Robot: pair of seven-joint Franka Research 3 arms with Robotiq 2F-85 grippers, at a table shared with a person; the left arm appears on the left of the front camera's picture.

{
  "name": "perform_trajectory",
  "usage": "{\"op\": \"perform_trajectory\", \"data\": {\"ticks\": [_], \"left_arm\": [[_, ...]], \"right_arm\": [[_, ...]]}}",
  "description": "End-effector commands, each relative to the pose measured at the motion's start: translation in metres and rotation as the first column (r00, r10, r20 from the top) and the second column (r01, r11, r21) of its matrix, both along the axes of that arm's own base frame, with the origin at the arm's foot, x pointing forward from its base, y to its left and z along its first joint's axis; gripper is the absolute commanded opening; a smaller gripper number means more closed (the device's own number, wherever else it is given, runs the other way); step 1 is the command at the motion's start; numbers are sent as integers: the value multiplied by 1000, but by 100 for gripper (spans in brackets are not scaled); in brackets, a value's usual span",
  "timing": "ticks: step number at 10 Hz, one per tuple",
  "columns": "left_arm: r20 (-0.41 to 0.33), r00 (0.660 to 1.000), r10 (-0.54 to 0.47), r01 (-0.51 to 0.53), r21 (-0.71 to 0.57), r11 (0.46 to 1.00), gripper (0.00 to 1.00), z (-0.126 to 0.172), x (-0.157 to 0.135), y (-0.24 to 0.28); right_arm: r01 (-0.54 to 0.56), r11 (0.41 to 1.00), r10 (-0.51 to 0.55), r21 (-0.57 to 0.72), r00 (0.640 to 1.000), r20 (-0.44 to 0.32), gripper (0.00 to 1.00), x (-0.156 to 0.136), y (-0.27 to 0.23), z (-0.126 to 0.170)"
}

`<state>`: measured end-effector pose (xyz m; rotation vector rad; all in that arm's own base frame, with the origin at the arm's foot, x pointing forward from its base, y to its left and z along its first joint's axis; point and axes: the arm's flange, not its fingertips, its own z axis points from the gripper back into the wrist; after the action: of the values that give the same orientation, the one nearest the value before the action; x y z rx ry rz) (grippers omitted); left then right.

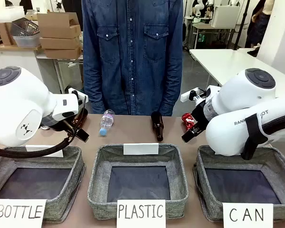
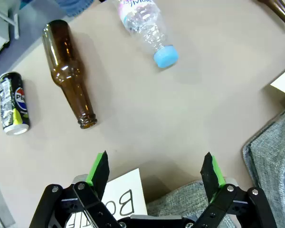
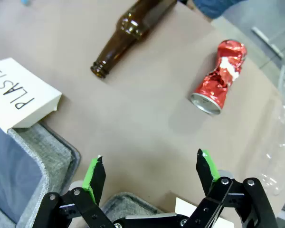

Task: Sort the can waste into the basket.
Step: Pick up the can waste from the table and place it in the right Fabric basket.

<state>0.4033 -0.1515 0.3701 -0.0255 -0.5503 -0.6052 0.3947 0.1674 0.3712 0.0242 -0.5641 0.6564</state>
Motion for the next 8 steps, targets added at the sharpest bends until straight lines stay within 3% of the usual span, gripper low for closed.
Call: {"op": "perform_trajectory", "data": {"ticks": [1,8], "left_arm": [[0,1000,0,0,0,1000,100,0,0,0],[0,1000,0,0,0,1000,100,0,0,0]], "right_arm": [[0,1000,0,0,1000,0,100,0,0,0],[0,1000,0,0,1000,0,100,0,0,0]]}}
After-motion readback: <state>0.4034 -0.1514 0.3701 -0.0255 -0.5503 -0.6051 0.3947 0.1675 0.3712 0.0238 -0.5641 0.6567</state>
